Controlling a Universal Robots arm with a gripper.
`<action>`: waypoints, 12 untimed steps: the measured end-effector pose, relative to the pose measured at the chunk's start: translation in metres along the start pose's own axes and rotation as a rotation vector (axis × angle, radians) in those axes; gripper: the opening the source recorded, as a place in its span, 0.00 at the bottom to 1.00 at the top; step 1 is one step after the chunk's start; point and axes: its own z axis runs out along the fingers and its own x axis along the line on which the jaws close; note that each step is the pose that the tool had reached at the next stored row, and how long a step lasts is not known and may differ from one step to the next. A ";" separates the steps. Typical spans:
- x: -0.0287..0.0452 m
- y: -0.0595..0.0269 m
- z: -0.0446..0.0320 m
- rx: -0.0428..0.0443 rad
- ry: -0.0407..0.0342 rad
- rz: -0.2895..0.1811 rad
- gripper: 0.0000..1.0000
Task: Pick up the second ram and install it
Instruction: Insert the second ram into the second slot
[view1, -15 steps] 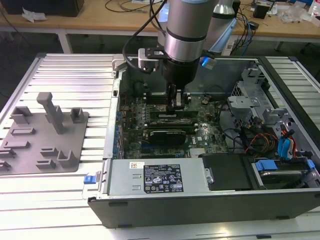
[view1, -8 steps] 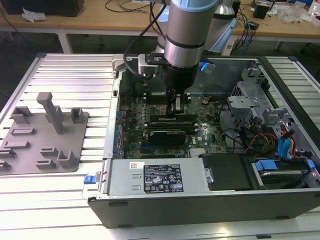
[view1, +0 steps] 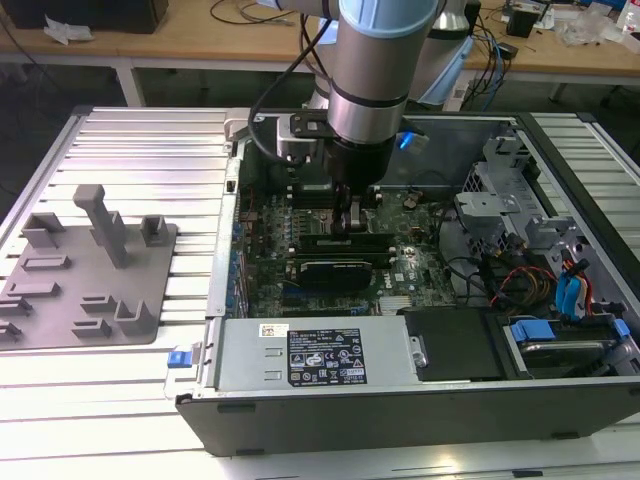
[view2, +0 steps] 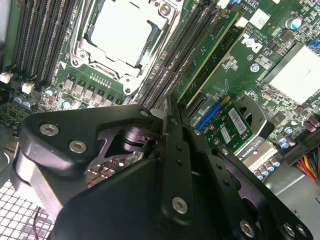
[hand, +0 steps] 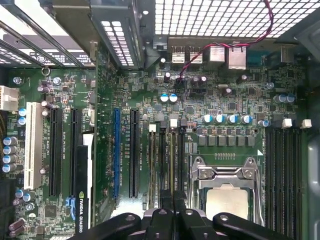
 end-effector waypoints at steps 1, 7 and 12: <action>0.0000 0.0000 0.0003 0.0001 -0.0003 0.000 0.09; -0.0002 -0.0001 0.0019 0.0001 -0.0004 0.001 0.09; -0.0002 0.0001 0.0031 0.0002 -0.0009 0.003 0.09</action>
